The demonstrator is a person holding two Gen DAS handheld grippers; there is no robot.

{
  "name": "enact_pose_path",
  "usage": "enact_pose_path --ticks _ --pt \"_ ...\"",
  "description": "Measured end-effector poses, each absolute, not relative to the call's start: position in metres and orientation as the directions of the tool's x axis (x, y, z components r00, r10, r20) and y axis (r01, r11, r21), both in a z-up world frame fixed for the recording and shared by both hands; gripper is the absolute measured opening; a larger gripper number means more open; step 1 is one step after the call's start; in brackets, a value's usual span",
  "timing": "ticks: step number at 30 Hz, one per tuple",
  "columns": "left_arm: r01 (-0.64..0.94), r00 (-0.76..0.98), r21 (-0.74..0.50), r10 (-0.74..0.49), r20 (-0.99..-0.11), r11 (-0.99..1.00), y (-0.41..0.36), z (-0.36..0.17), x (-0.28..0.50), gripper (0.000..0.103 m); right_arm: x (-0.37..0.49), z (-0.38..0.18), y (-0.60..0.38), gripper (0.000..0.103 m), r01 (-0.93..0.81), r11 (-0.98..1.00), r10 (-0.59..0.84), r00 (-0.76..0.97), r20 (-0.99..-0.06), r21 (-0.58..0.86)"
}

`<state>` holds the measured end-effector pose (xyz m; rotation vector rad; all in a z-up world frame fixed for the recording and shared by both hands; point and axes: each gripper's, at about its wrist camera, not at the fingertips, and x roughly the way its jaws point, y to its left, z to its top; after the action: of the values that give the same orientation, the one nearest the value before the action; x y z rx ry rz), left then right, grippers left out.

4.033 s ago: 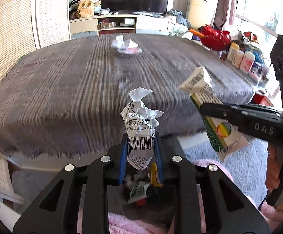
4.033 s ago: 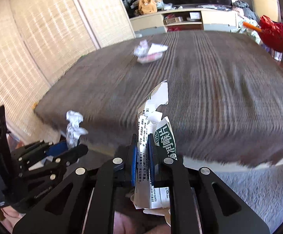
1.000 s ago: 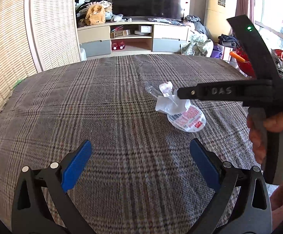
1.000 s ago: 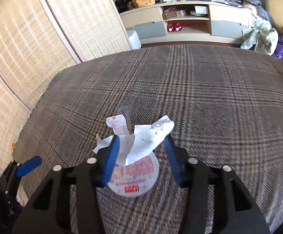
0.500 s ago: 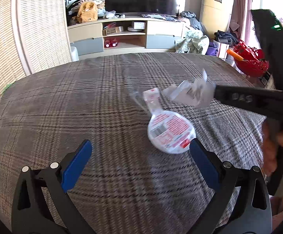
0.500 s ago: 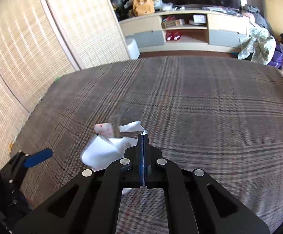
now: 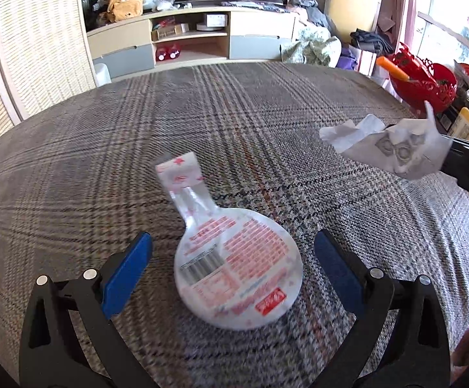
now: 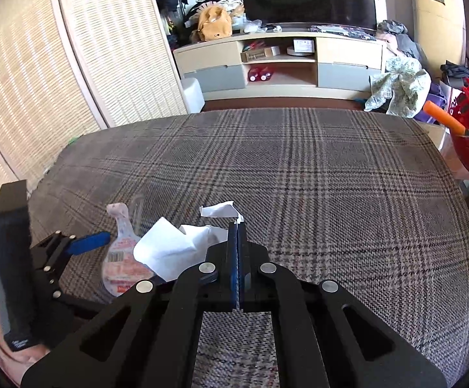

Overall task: Collect trash
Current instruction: 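Grasp the round foil lid with the left tool while the right tool grasps white paper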

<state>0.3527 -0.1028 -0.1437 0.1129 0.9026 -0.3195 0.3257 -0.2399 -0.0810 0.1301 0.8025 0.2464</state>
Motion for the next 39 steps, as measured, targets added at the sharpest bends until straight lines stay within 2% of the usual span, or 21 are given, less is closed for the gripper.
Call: enact_pose_path --ticks 1,2,3,14,27,32,39 --pt "0.324 0.568 -0.047 -0.234 -0.789 0.945 -0.103 -0.145 0.354 0.091 0.326 -0.083 -0.241 0.002 -0.168 0.963 0.268 0.666 -0.697 0.21" --pt "0.324 0.571 -0.051 -0.238 -0.786 0.945 -0.102 -0.145 0.353 0.081 0.326 -0.086 -0.243 0.002 -0.165 0.963 0.267 0.662 -0.7 0.211" --pt "0.317 0.578 -0.044 -0.229 -0.783 0.948 -0.102 -0.144 0.352 0.067 0.326 -0.087 -0.244 0.002 -0.163 0.963 0.266 0.661 -0.702 0.212" --pt "0.345 0.614 -0.029 -0.249 -0.749 0.938 -0.092 -0.115 0.306 0.065 0.288 -0.076 -0.244 0.002 -0.181 0.956 0.293 0.669 -0.683 0.233" --pt "0.329 0.713 -0.012 -0.257 -0.652 0.944 -0.066 -0.06 0.156 0.066 0.159 -0.035 -0.214 0.002 -0.277 0.936 0.352 0.702 -0.619 0.217" --pt "0.328 0.722 -0.023 -0.266 -0.638 0.944 -0.053 -0.067 0.101 0.066 0.112 -0.044 -0.208 0.002 -0.299 0.925 0.379 0.7 -0.605 0.234" --pt "0.332 0.692 -0.061 -0.287 -0.662 0.941 -0.043 -0.101 0.047 0.066 0.064 -0.084 -0.201 0.002 -0.294 0.908 0.419 0.648 -0.636 0.299"
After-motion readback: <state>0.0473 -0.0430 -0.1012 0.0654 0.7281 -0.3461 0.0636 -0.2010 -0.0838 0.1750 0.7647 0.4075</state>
